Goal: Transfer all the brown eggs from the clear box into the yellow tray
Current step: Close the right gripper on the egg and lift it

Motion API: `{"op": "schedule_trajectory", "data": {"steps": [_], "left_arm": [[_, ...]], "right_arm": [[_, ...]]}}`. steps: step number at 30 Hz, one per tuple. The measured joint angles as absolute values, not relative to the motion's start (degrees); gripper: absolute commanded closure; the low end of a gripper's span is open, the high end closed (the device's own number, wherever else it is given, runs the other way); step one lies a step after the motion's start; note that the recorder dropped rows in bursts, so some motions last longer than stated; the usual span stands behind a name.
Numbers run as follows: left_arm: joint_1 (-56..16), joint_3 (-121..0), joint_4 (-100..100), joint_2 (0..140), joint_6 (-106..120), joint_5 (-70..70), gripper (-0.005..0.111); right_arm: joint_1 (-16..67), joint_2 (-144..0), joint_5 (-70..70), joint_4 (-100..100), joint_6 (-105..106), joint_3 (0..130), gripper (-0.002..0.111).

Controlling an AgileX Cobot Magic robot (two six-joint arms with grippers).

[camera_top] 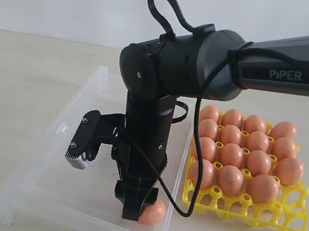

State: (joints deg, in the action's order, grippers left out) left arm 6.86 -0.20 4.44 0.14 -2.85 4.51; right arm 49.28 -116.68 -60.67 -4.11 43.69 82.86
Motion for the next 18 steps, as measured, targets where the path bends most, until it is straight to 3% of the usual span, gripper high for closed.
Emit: {"op": "schedule_trajectory", "data": {"steps": [18], "left_arm": [[6.9,-0.2,4.4,0.1,-2.8,4.5,0.103]], "right_arm": [[49.3,-121.7,-61.5,-2.9,44.3,83.1,0.055]]}}
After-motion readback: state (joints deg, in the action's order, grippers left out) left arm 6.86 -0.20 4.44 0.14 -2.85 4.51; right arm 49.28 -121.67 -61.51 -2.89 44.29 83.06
